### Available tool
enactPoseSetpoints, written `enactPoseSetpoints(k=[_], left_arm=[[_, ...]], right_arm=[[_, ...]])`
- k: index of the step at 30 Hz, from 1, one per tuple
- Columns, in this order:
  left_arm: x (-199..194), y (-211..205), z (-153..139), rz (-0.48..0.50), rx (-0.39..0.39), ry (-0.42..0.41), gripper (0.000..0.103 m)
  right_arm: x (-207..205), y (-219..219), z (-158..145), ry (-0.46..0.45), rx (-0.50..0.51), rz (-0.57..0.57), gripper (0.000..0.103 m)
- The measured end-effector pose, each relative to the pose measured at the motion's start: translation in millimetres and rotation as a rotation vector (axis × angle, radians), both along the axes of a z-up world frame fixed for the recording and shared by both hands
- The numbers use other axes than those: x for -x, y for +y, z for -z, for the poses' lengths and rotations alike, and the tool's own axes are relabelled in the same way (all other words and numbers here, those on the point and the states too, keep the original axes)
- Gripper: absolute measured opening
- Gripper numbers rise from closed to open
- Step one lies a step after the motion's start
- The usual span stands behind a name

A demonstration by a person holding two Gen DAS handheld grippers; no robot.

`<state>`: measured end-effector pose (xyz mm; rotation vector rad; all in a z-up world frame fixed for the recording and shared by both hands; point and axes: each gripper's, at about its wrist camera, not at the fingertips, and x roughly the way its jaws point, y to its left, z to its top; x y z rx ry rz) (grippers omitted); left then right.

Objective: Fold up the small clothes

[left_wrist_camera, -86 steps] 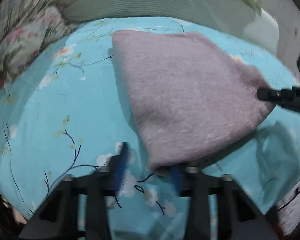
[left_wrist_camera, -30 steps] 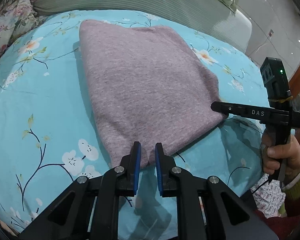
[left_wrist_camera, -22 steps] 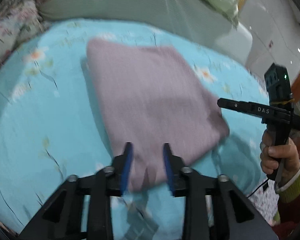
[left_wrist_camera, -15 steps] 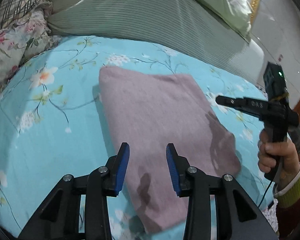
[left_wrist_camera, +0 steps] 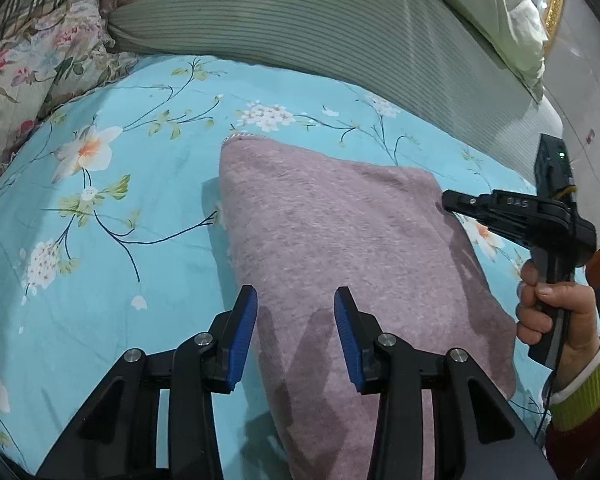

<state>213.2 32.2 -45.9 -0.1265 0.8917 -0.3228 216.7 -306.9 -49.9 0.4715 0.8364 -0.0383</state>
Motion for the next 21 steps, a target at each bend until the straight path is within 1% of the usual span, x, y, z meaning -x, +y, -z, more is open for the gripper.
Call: enactPoseSetpoints(k=[1,3,5,6,7,8,9,11,13,14,17,18,19,20,21], left_arm=[[-2,0,2,-0.001,0.0,0.003,0.041],[-6,0,3,-0.002,0.003,0.009,0.041],[-8,0,3,-0.003,0.009,0.005,0.041],[-9,0,3,-0.002,0.007,0.005,0.041],[-11,-1,3,-0.003,0.003,0.005,0.041],[-13,0,4,-0.004,0.001,0.005,0.041],[-15,-1,4,-0.009,0.0,0.005,0.041],[-18,0,4,-0.022,0.0,0.01,0.041],[-19,2,3,-0.025,0.008,0.003,0.041],[-20,1,4,-0.027,0.001,0.003,0.041],[-26,-6,12,-0.027,-0.049,0.018,0.041],[-27,-9,16,-0.028,-0.063,0.018,0.041],[-28,-10,18,-0.03,-0.074,0.021,0.041],[-28,-10,17,-0.033,-0.076,0.023,0.041],[-27,-8,15,-0.035,-0.07,0.022,0.041]], right_arm=[[-1,-1,0,-0.013,0.012,0.003,0.068],[-3,-1,0,-0.017,0.016,-0.003,0.068],[-9,0,5,0.015,0.013,-0.01,0.067],[-12,1,8,0.021,-0.003,-0.024,0.059],[-15,2,11,0.034,-0.013,-0.041,0.039],[-18,3,13,0.058,-0.002,-0.046,0.021],[-16,4,10,0.048,0.01,-0.034,0.01],[-6,5,-3,-0.014,0.023,-0.015,0.01],[0,4,-9,-0.022,0.082,0.026,0.009],[-2,1,-4,0.008,0.104,0.042,0.009],[-9,-8,16,0.096,0.086,0.047,0.009],[-7,-7,15,0.101,0.116,0.06,0.009],[-3,-4,9,0.089,0.152,0.076,0.009],[4,0,-2,0.057,0.172,0.085,0.009],[12,4,-15,0.006,0.165,0.079,0.009]])
